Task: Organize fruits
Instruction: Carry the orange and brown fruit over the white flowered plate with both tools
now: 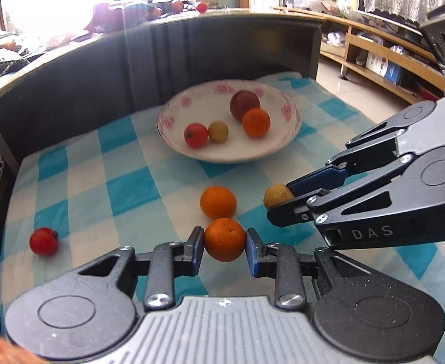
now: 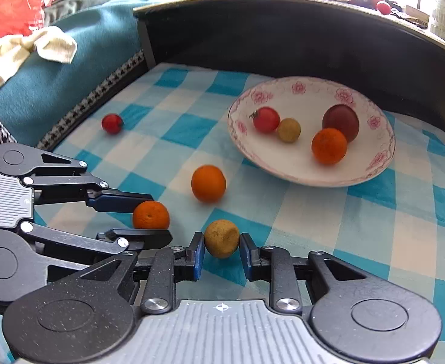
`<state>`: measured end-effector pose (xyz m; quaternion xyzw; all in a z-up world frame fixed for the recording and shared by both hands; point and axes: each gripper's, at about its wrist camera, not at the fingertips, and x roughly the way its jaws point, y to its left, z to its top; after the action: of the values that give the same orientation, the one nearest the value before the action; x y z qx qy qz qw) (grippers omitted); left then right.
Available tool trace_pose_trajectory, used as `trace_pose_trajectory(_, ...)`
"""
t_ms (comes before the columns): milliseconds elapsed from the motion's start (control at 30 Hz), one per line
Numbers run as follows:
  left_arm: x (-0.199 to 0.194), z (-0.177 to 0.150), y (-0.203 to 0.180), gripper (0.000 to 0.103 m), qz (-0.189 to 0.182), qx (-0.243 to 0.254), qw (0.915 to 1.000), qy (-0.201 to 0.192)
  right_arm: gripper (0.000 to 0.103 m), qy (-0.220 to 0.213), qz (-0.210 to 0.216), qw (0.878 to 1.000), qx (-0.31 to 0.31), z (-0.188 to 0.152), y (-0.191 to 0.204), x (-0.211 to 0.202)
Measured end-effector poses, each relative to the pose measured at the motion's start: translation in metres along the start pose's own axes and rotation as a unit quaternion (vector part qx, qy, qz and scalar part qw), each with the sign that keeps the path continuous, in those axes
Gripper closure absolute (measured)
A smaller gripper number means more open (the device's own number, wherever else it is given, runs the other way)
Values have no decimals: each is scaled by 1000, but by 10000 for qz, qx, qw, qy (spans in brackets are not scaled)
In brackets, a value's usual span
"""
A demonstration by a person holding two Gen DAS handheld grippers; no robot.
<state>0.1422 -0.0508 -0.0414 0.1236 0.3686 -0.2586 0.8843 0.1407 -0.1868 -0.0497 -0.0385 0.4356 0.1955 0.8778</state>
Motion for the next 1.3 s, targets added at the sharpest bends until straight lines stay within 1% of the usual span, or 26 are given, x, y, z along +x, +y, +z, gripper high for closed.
trace_pose_trajectory(200, 1, 24, 0, 65, 128, -62, 9996, -257, 83, -376, -65, 9991, 166, 13, -9, -18)
trace_pose_trajectory(367, 9, 44, 1, 65, 185, -119, 9989, -405, 83, -593, -177, 9976, 318, 25, -22, -24)
trace_pose_trajectory(467, 17, 54, 2, 65, 191, -141, 9986, -466, 83, -717, -282, 9962, 401, 32, -31, -24)
trace_pose_trajectory(567, 28, 58, 1, 65, 175, -99, 9988, -446, 83, -815, -354, 9946, 540, 38, -41, -21)
trace_pose_trajectory(833, 49, 62, -3, 65, 144, 21, 9992, -379, 83, -735, -497, 9931, 770, 36, -60, -7)
trace_pose_trajectory(1000, 58, 63, -2, 65, 136, -3, 9993, -349, 83, -696, -543, 9925, 841, 35, -65, 0)
trace_pose_trajectory(1300, 61, 61, 0, 65, 154, -22, 9993, -337, 81, -685, -551, 9927, 821, 34, -69, 6)
